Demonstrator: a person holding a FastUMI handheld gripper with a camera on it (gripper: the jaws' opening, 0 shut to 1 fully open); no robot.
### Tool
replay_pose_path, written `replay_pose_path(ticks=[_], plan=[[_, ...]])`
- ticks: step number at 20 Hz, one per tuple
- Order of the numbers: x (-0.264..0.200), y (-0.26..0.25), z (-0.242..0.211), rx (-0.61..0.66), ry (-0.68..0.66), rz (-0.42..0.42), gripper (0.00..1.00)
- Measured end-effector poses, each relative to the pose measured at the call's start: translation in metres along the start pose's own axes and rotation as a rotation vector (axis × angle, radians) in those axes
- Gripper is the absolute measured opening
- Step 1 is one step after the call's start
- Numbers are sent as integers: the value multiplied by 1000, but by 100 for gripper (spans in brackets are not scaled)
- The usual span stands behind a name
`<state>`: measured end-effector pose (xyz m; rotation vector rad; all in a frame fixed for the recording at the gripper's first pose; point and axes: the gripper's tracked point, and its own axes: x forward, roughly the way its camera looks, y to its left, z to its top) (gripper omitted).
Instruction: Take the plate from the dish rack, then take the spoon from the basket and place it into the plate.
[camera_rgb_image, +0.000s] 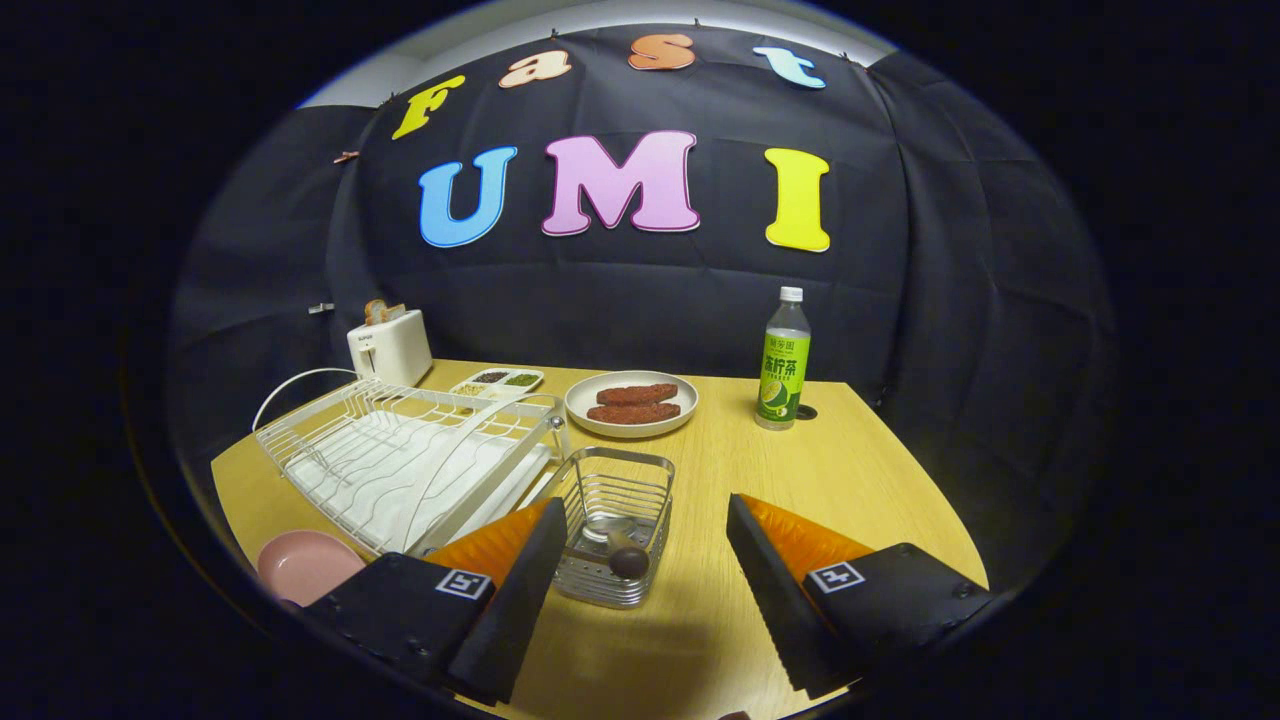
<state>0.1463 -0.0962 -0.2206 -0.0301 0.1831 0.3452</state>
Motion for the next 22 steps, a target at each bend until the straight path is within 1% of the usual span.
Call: replay_pose_path(ticks=[1,2,3,5,6,8,10,14,15,17,22], plan=[[4,1,-1,5,-4,5,87],[6,3,0,4,-12,14,77],[7,4,1,-3,-21,14,64],[8,7,3,-13,-33,17,56],[5,6,4,-18,-33,7,54],[8,-1,2,-32,-30,-18,43],[7,0,3,-31,-31,-13,31],[5,3,9,-13,-41,-1,26],[5,3,9,-16,-40,-6,20],[4,8,9,-30,-35,8,17],[6,18,32,-14,-44,41,14]])
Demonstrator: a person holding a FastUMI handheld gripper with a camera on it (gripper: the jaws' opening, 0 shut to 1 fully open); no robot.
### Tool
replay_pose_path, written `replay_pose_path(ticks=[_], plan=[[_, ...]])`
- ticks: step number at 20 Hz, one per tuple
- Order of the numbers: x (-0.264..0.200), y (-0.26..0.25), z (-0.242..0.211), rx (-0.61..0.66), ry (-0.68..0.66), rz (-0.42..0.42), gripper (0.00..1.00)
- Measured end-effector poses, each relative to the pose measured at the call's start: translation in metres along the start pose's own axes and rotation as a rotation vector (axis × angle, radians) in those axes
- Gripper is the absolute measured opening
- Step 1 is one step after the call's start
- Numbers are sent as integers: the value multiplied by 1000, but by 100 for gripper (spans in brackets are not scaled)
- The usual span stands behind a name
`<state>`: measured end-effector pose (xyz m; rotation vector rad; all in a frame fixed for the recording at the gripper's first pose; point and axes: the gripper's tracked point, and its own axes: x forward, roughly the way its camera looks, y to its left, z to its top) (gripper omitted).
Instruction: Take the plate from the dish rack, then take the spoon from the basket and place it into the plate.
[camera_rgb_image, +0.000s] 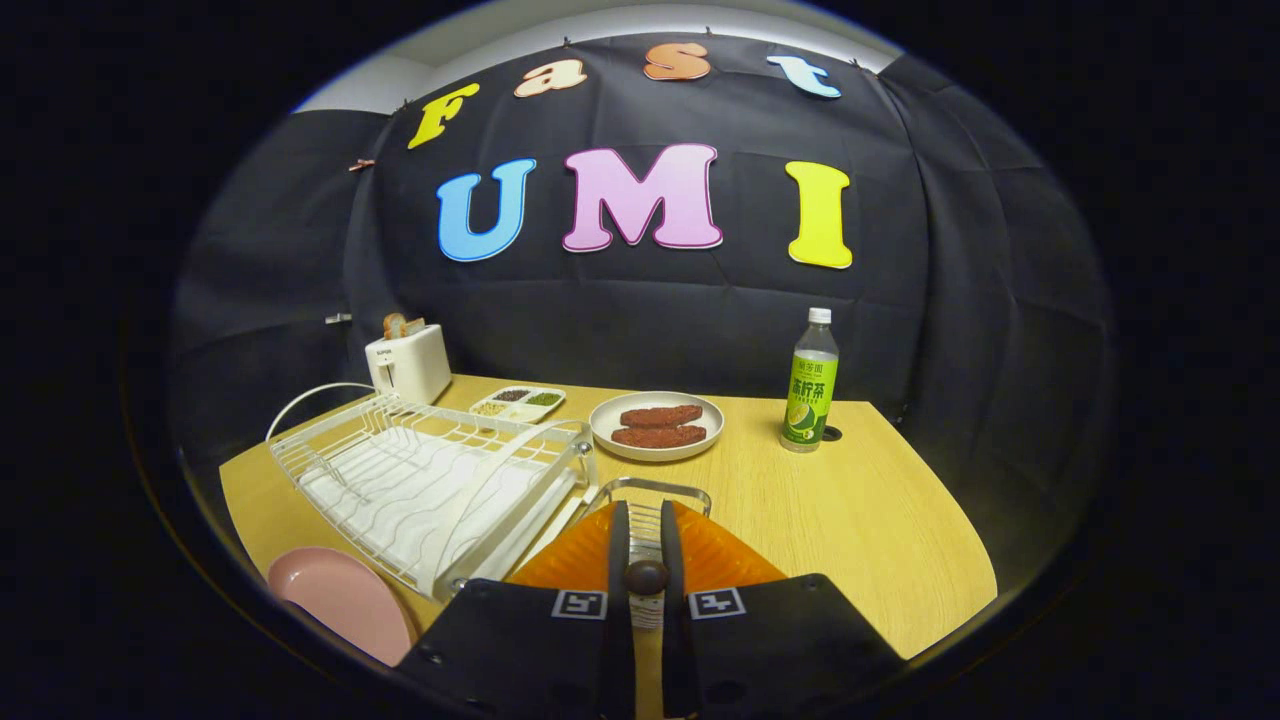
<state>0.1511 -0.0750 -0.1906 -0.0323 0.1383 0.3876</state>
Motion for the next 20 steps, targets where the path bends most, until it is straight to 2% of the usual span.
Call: replay_pose_path(ticks=[6,12,16,20], plan=[[1,5,53,-47,-38,9,15],[-22,26,103,-56,-42,39,14],[-51,71,123,-12,-23,127,14],[-70,128,111,25,36,240,14]])
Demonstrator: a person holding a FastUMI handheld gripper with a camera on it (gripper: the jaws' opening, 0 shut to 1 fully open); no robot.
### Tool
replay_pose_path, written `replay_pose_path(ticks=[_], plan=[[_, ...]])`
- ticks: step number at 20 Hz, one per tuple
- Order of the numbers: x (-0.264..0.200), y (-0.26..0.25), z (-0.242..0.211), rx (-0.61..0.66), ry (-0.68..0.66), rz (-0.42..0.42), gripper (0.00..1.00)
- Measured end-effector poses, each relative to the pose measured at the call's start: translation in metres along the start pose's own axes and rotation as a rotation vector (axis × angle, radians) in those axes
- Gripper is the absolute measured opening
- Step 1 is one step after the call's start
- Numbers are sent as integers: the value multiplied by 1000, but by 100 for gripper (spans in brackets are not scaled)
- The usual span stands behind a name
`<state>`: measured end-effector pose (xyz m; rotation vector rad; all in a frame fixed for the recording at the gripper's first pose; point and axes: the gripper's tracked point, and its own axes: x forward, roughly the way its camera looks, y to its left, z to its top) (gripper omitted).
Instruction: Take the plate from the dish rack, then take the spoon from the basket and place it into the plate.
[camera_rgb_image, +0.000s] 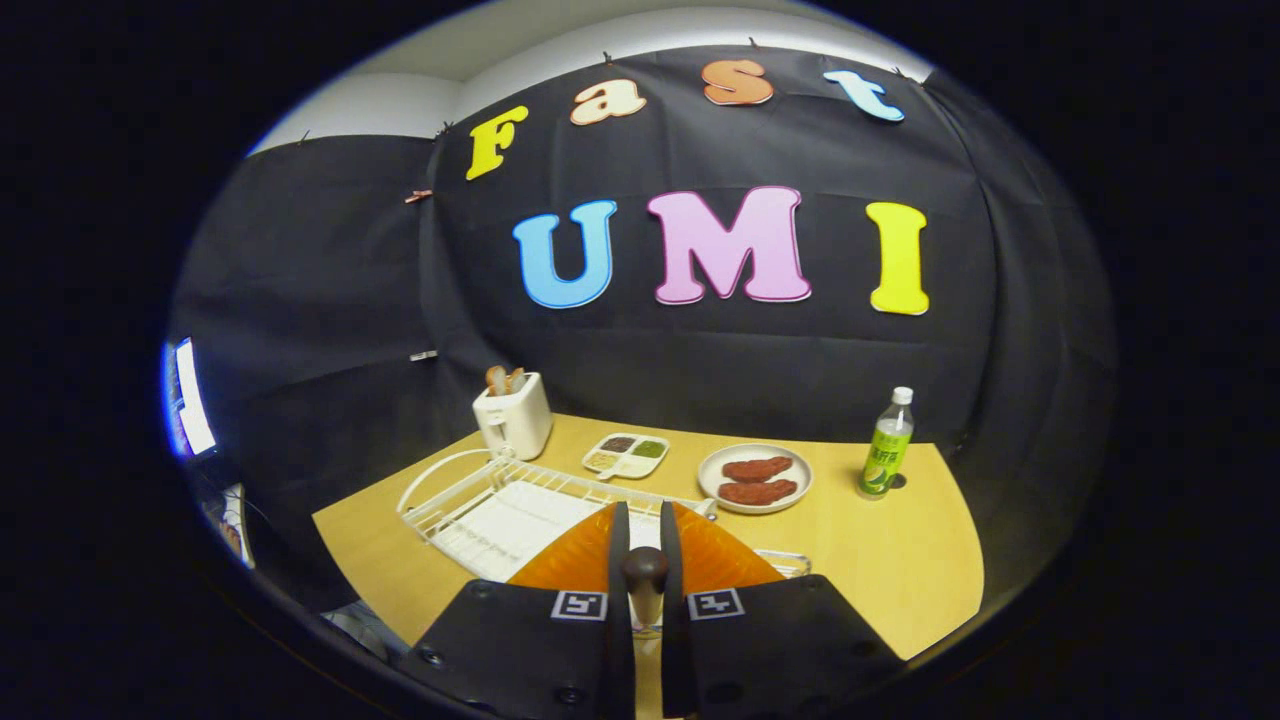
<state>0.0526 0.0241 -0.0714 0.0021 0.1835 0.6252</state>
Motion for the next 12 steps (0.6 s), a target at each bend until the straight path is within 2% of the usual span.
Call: replay_pose_path(ticks=[7,12], plan=[[21,102,-69,38,136,174,14],[51,149,-103,-7,165,261,15]])
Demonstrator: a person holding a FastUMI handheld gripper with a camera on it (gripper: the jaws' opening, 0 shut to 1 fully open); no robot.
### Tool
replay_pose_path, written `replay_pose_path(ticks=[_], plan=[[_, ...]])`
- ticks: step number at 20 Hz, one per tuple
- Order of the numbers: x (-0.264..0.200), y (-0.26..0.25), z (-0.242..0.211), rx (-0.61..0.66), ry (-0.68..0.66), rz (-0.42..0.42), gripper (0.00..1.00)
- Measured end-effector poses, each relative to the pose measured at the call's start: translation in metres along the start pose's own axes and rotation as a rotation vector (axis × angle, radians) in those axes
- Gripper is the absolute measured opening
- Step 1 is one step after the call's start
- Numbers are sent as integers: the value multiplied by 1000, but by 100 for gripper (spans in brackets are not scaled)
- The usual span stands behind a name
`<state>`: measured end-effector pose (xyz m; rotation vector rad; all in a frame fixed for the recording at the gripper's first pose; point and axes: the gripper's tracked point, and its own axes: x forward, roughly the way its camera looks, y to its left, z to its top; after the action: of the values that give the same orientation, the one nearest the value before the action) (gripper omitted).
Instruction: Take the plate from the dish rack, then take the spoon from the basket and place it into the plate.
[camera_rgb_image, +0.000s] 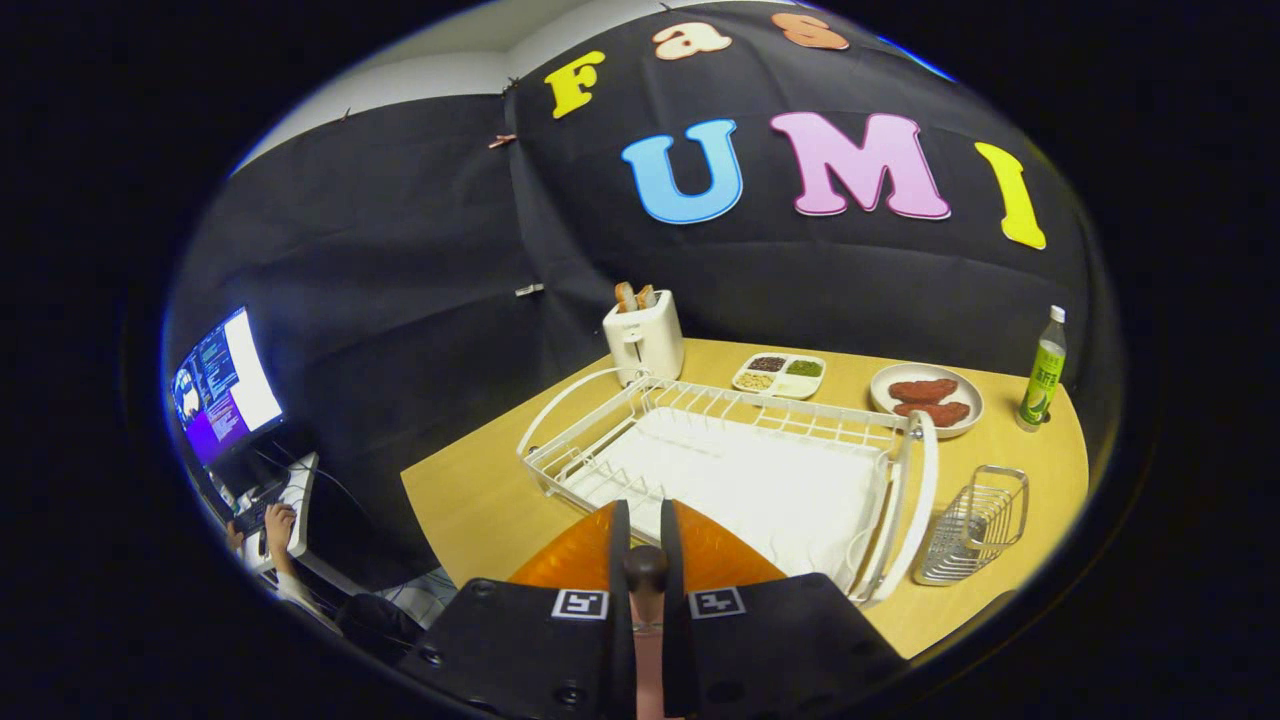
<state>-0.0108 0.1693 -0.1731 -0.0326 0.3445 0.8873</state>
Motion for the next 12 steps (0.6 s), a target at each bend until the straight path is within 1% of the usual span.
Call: replay_pose_path(ticks=[3,5,8,10,12], plan=[[13,7,-9,-69,-3,19,14],[15,9,-16,-89,7,29,15],[7,5,-29,-90,32,30,15],[0,0,-30,-83,24,21,16],[-6,-7,-35,-71,37,14,18]])
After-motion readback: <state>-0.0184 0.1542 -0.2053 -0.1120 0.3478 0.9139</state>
